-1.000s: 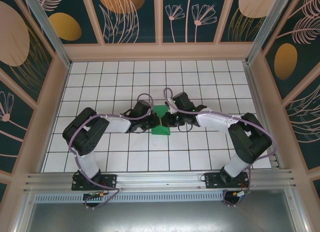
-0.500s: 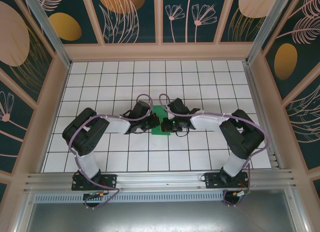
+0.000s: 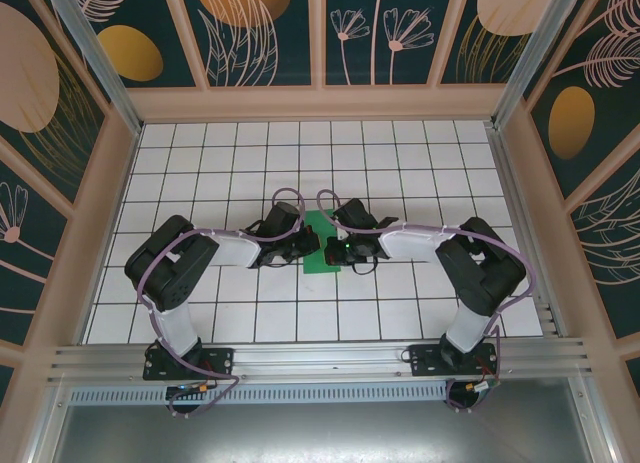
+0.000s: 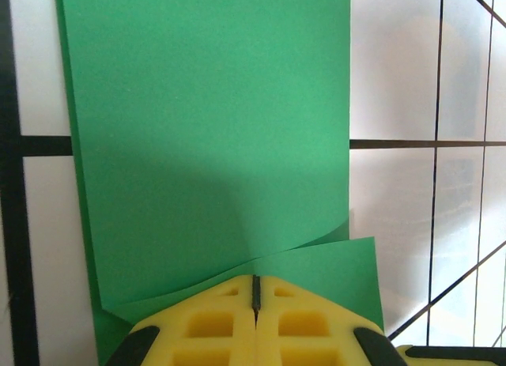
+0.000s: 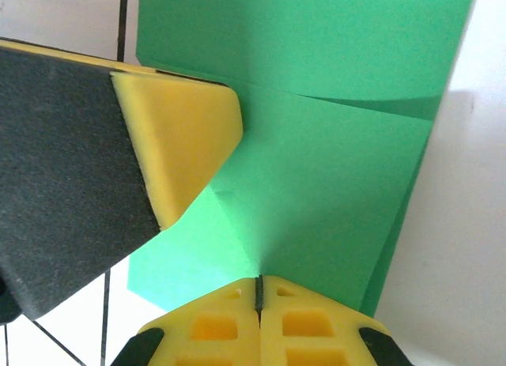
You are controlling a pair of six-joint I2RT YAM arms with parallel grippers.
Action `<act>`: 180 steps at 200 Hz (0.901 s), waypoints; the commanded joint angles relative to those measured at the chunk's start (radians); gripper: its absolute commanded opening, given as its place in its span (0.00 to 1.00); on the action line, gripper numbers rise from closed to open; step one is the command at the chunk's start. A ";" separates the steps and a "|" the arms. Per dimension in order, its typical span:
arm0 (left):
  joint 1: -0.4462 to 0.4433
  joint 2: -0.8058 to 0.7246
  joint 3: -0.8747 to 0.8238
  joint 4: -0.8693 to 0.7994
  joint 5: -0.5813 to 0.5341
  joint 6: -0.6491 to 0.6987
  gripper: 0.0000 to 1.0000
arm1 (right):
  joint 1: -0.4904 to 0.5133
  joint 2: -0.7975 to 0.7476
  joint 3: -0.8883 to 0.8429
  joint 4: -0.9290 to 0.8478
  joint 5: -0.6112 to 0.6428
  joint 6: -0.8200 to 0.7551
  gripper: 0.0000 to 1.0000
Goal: Fold a paper plane with a square sheet of paper (pick it up from the middle)
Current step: Fold the triangle a second time at the center of the table.
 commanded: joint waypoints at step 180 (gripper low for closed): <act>-0.001 0.063 -0.038 -0.183 -0.080 -0.025 0.02 | 0.011 0.003 -0.045 -0.105 0.070 -0.027 0.01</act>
